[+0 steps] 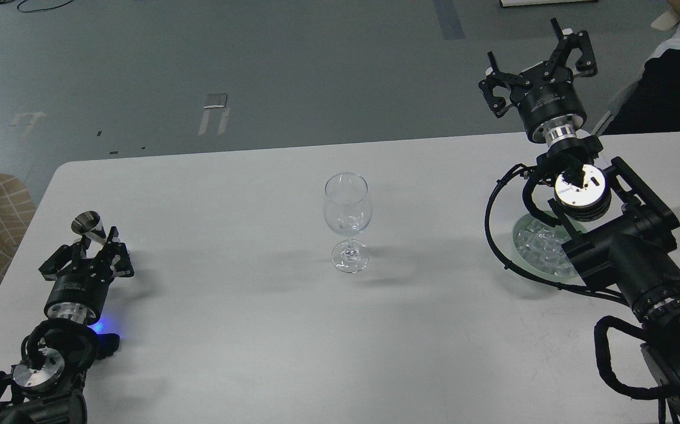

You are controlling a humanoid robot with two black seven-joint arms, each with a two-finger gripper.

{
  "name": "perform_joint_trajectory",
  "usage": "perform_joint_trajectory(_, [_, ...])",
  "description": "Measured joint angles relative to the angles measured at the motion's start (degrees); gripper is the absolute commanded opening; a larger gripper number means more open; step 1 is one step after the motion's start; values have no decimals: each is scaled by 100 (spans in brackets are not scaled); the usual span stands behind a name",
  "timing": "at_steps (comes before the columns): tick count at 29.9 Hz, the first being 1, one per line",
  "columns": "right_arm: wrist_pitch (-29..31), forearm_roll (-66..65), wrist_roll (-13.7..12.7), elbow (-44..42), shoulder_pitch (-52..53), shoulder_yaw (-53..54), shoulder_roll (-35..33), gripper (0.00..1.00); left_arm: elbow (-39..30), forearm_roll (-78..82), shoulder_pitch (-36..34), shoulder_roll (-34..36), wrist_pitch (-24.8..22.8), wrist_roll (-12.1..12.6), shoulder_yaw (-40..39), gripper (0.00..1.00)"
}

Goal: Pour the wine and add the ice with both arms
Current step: 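Close the left gripper around the metal jigger and lift it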

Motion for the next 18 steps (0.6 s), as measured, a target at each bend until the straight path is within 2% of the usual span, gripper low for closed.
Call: perform_joint_trajectory(18, [0, 0, 0, -16, 10, 0, 0, 100, -451, 9, 69, -77, -4, 113, 8, 39])
